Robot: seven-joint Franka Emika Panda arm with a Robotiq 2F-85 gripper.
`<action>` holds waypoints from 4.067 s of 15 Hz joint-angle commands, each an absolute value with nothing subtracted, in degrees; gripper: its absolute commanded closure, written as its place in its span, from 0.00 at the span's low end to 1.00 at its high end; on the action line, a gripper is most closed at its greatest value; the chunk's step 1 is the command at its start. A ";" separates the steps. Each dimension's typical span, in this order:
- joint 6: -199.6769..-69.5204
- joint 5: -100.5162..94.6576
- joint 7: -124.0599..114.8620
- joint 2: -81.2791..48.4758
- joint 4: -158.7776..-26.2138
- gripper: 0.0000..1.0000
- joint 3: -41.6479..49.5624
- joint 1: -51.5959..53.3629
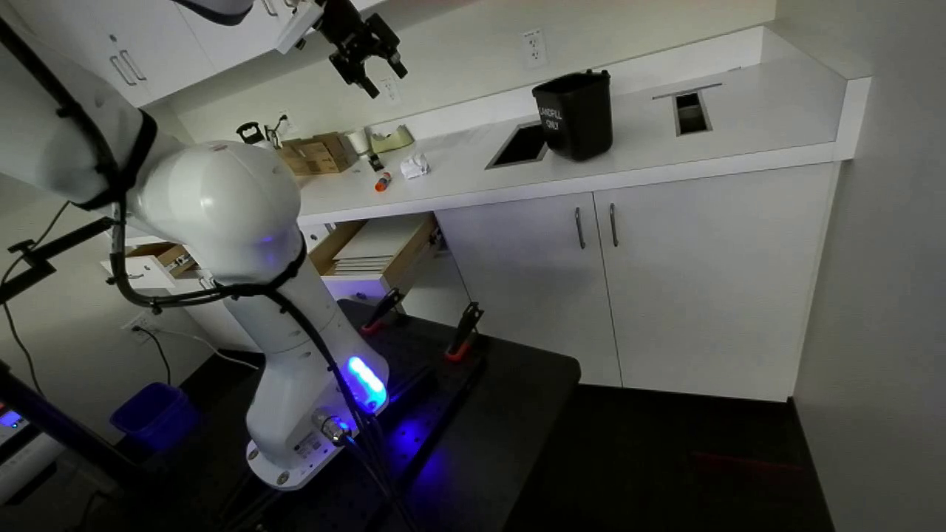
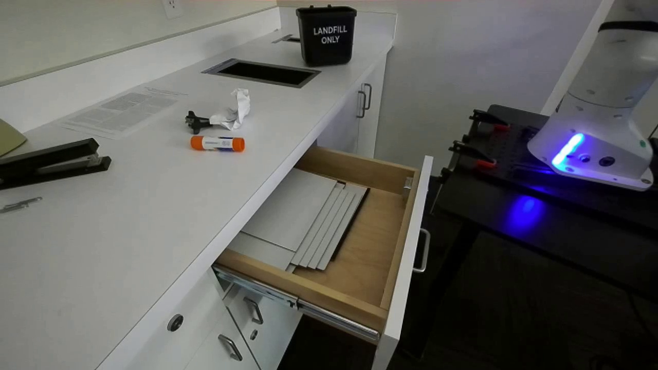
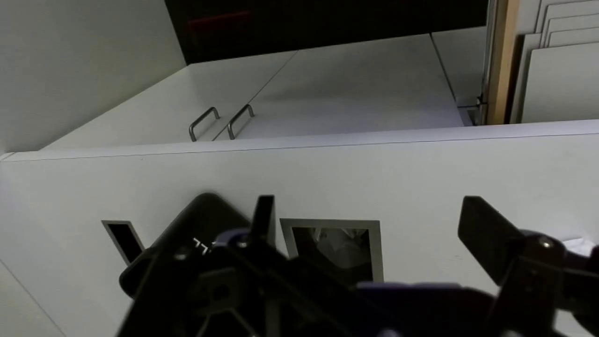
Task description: Put the white paper in the black bin then put the orange object in the open drawer then close the drawer
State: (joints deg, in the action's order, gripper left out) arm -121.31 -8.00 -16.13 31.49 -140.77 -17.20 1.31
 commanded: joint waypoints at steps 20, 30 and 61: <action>-141.43 -13.41 -23.44 -0.37 -126.77 0.00 -17.40 12.13; -146.02 -6.31 -42.70 -20.87 -109.67 0.00 -11.85 15.50; -151.17 -9.71 -66.84 -25.24 -105.60 0.99 9.55 36.00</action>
